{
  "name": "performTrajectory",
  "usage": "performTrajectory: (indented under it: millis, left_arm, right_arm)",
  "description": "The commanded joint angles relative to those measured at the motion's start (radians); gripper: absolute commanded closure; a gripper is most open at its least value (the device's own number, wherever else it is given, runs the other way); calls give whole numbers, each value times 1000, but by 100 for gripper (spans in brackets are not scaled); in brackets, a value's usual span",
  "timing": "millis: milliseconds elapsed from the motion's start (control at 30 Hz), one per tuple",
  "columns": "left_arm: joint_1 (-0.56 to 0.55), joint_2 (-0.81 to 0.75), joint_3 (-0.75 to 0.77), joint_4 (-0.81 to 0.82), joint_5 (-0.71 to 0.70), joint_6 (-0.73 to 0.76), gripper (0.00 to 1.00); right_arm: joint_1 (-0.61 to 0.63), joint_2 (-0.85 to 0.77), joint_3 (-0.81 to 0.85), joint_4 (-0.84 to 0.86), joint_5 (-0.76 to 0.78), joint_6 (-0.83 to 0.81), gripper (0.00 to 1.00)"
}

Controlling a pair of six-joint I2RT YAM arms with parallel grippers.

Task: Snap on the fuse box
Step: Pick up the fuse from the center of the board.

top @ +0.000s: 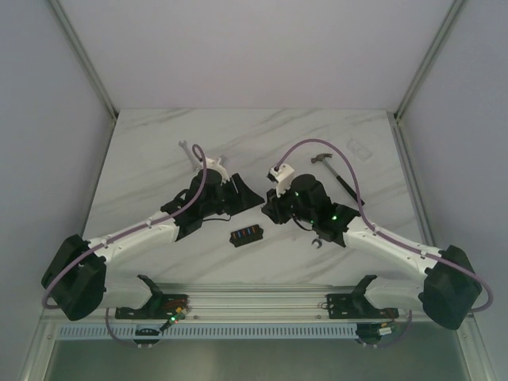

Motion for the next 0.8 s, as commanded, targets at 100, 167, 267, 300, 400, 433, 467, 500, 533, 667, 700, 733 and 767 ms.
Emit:
performTrajectory:
  millis: [100,167,267,300,400,433,467,500,533,667,700,733,767]
  left_arm:
    - [-10,11,-31,64,-36,-50,52]
    - [-11,9,-39,68,-41,-57,53]
    - [-11,5,-51,75,-48,-71,55]
    - [-11,4,-56,78,-47,-74,55]
    - [-12,2,-61,87,-42,-80,56]
    - [-13,1,-61,89,-41,-81,56]
    - [-14,0,-60,92,-39,-82,56]
    - [-14,0,-62,94,-39,-83,56]
    - [-15,1,-62,97,-38,-85,57]
    - [-18,4,-68,119,-25,-101,59]
    - [-20,5,-70,127,-23,-104,59]
    - [-21,6,-71,130,-22,-106,60]
    - [-22,7,-73,133,-21,-107,61]
  right_arm:
    - [10,-30,-23,74,-9,14,80]
    - [10,-31,-28,82,-4,20,80]
    - [10,-33,-31,92,11,32,80]
    - [10,-33,-32,96,12,36,80]
    - [10,-33,-38,111,9,48,80]
    - [10,-32,-39,116,8,52,80]
    - [10,-32,-40,119,8,55,80]
    - [10,-31,-40,123,6,58,80]
    - [10,-29,-42,127,6,60,80]
    - [10,-25,-47,145,5,70,80]
    - [10,-26,-49,151,5,73,81]
    - [10,-27,-50,156,5,74,81]
    - [10,-27,-52,159,5,76,81]
